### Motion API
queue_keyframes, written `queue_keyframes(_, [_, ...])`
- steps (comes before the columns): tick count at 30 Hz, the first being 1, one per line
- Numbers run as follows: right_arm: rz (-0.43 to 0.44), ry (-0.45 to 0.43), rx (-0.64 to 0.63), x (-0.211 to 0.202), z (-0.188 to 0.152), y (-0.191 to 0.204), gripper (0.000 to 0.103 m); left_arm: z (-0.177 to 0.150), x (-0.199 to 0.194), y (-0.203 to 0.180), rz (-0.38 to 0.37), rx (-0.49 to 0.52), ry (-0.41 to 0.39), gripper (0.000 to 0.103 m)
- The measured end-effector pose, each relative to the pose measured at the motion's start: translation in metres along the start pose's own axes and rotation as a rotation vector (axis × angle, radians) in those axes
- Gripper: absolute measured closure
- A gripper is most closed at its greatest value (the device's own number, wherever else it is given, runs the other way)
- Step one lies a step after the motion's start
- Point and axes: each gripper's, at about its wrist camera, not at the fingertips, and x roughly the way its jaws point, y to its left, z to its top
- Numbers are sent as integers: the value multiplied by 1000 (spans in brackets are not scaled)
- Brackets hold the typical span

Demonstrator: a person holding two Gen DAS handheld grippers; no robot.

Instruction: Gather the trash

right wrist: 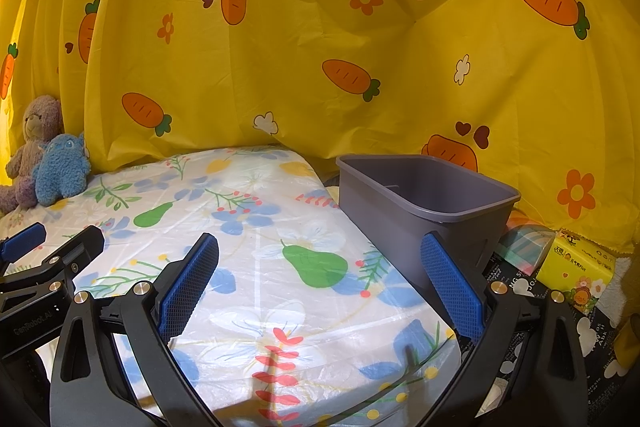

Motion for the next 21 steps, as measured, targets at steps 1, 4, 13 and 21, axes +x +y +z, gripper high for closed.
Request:
queue_keyframes(1, [0, 0, 0, 0, 0, 0, 6, 0, 0, 1, -3, 0, -2, 6])
queue_keyframes(4, [1, -1, -1, 0, 0, 0, 6, 1, 1, -1, -20, 11, -6, 6])
queue_keyframes(13, [5, 1, 2, 1, 4, 6, 6, -2, 1, -2, -6, 30, -16, 21])
queue_keyframes(21, [7, 4, 4, 2, 4, 8, 6, 0, -1, 2, 12, 9, -21, 13])
